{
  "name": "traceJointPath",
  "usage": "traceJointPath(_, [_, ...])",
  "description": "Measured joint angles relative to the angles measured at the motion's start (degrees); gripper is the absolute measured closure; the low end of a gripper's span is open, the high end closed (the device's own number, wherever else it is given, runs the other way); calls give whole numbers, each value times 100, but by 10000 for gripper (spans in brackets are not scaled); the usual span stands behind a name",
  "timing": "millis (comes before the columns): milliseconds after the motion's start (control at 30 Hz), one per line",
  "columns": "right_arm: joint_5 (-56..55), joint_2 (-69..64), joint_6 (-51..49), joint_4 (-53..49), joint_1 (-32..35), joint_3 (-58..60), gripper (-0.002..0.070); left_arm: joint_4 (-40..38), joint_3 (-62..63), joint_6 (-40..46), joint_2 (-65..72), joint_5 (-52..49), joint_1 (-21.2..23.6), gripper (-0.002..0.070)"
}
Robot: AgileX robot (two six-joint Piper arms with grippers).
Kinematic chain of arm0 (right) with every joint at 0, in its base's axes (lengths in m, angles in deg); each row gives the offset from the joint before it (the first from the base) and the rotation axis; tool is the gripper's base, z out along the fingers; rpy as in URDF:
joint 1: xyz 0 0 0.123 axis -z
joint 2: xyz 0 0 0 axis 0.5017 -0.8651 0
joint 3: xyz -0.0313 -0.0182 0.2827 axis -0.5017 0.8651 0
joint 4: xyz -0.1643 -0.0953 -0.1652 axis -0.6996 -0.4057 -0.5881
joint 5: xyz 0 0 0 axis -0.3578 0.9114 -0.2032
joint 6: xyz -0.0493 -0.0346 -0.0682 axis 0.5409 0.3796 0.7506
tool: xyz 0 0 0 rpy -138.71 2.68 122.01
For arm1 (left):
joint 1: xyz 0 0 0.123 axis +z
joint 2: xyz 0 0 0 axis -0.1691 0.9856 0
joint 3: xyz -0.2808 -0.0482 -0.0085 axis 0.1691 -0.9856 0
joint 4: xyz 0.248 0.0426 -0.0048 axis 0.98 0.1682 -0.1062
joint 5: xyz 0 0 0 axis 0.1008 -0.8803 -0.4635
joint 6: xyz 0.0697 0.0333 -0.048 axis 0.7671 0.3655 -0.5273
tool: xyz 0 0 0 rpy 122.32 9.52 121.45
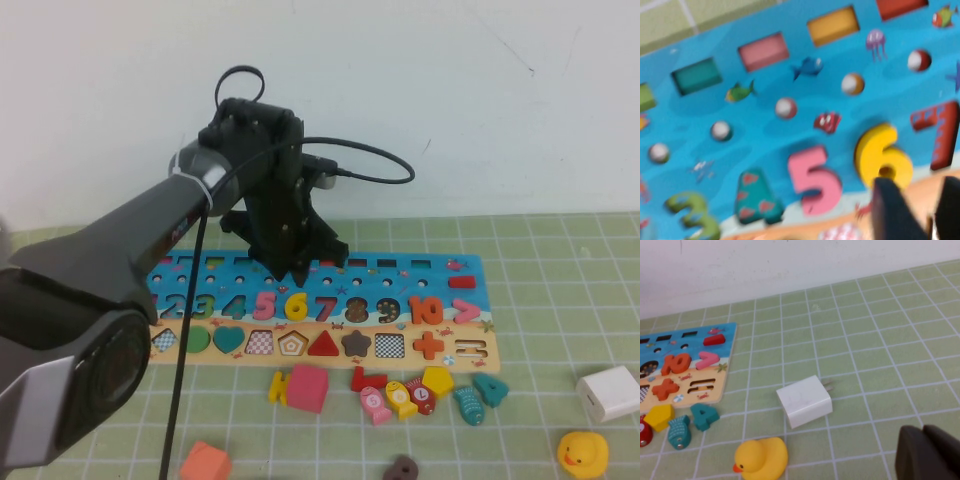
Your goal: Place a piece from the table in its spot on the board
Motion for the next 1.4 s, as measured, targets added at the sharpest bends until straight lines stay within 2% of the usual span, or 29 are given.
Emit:
traceJointPath(67, [0,0,0,0,0,0,678,124,0,89,-113,-132,-24,565])
traceJointPath(100, [0,0,0,0,0,0,678,195,0,113,-186,-188,-32,596])
traceJointPath(233, [0,0,0,0,0,0,678,432,-37,227,-611,-227,-142,661])
traceJointPath(433, [0,0,0,0,0,0,678,545,-847,227,-1688,185,-378,674])
traceJointPath(733, [0,0,0,0,0,0,678,555,-3781,143,-3914,1902,-874,676])
traceJointPath(900, [0,0,0,0,0,0,678,418,-5088,-55,-5169,2573,-926,676])
traceJointPath(1100, [0,0,0,0,0,0,678,342,-6367,-145,-6544,2915,-926,676])
traceJointPath(1400, [0,0,0,0,0,0,678,307,-7673,-377,-8431,2781,-926,676])
